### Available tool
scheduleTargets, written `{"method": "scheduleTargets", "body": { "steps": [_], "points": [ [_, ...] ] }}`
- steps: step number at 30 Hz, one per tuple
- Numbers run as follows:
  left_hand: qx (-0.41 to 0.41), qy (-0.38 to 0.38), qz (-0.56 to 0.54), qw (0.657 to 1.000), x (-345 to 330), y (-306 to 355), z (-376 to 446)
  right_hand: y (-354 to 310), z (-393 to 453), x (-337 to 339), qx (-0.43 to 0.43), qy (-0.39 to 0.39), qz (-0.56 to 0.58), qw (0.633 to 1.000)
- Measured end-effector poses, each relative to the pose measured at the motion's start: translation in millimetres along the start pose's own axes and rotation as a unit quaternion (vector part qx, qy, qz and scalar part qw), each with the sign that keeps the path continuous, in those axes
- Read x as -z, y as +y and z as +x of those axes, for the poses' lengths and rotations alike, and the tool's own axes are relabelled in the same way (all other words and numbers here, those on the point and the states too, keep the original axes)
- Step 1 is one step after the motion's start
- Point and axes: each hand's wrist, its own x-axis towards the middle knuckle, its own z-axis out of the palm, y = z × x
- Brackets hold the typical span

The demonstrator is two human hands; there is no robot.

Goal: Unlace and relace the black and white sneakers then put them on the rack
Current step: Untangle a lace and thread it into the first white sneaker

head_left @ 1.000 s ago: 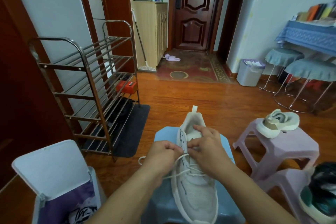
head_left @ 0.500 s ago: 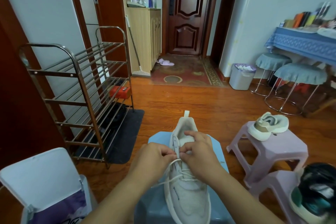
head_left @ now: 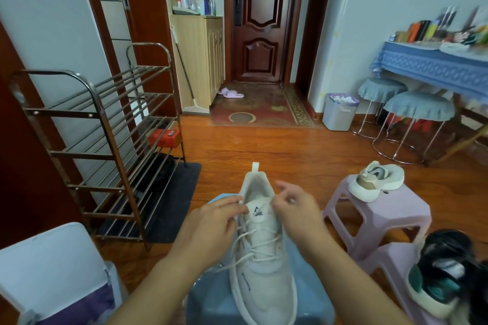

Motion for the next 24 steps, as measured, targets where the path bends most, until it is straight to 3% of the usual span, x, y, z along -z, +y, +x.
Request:
{"method": "scheduleTargets", "body": {
  "steps": [1,2,4,5,6,7,8,9,10,11,13,14,16,19,21,24],
  "points": [
    [0.011,-0.004,0.001,1.000,1,-1,0,-4,7,15,-0.045,0.041,0.142,0.988],
    [0.019,-0.009,-0.001,1.000,1,-2,-1,-5,14,36,-0.083,0.081,0.303,0.946],
    [0.022,-0.016,-0.015,0.999,0,-3,-3,0,23,82,-0.126,0.146,0.564,0.803],
    [0.021,-0.022,-0.026,0.999,0,-2,-3,4,25,100,-0.135,0.160,0.622,0.755],
    [0.020,-0.030,-0.037,0.999,-1,-1,-4,10,26,110,-0.146,0.160,0.625,0.750],
    [0.021,-0.035,-0.049,0.998,-2,-1,-4,14,26,113,-0.154,0.148,0.579,0.787],
    [0.024,-0.040,-0.059,0.997,-3,0,-5,16,26,106,-0.141,0.129,0.477,0.858],
    [0.027,-0.043,-0.067,0.996,-4,0,-4,14,23,95,-0.101,0.102,0.329,0.933],
    [0.030,-0.045,-0.072,0.996,-6,0,-4,11,17,80,-0.030,0.059,0.151,0.986],
    [0.035,-0.047,-0.076,0.995,-7,1,-4,8,9,64,0.049,0.000,-0.009,0.999],
    [0.041,-0.045,-0.079,0.995,-9,1,-4,8,-6,36,0.154,-0.105,-0.245,0.951],
    [0.042,-0.043,-0.079,0.995,-10,1,-5,10,-11,27,0.187,-0.118,-0.331,0.917],
    [0.045,-0.039,-0.081,0.995,-9,2,-6,6,-15,15,0.223,-0.079,-0.411,0.880],
    [0.048,-0.035,-0.080,0.995,-9,3,-6,5,-16,10,0.231,-0.063,-0.451,0.860],
    [0.042,-0.024,-0.064,0.997,-9,3,-7,7,-19,7,0.215,-0.077,-0.433,0.872],
    [0.038,-0.016,-0.029,0.999,-9,2,-6,2,-12,23,0.086,-0.007,-0.247,0.965]
  ]
}}
